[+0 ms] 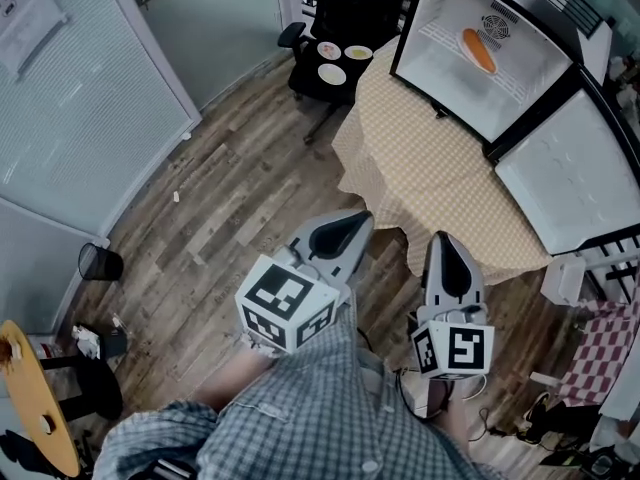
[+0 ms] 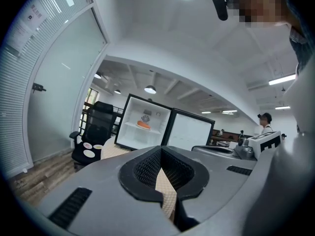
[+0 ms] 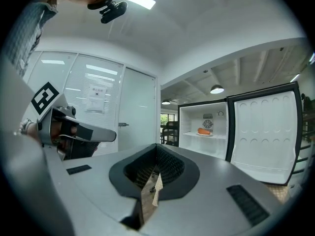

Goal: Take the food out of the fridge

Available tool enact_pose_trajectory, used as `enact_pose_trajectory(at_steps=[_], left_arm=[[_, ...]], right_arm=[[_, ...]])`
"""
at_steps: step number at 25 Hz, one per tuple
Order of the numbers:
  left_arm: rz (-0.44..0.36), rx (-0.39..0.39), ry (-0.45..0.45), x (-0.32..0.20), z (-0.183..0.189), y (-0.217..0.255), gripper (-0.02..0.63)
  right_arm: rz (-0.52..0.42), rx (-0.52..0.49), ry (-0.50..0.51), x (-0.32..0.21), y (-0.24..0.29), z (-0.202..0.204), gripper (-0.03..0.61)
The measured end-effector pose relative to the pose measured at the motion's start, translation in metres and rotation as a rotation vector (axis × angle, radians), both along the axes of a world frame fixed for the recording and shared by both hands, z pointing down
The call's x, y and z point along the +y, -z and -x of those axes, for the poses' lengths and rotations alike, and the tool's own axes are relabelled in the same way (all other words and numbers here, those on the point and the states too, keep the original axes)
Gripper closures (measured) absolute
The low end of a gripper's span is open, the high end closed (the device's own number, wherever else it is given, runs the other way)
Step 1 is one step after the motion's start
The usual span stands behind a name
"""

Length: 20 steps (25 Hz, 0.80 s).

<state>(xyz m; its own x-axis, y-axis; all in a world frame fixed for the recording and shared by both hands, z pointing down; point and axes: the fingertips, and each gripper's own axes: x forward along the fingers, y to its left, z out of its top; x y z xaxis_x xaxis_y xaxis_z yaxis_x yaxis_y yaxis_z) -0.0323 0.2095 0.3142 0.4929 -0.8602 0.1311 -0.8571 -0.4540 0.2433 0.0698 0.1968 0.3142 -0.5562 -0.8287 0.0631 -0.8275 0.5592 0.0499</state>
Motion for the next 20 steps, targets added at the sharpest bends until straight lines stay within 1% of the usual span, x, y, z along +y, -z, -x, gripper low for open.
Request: enact_pose_trajectory(at_steps=[8, 14, 20], left_arm=[[-0.019, -0.004, -0.06, -0.045, 0.035, 0.002, 0.607], [-0.013, 0.003, -0.066, -0.065, 0.059, -0.005, 0.607], [0.003, 0.017, -0.065, -0.074, 0.073, -0.012, 0.607]], right_arm=[[-0.013, 0.005, -0.061, -0.04, 0.001, 0.034, 0.568], [-0.017, 0.021, -0.068, -0.059, -0.003, 0.058, 0.568], [0.008, 0.035, -0.067, -0.067, -0.011, 0.072, 0.568]])
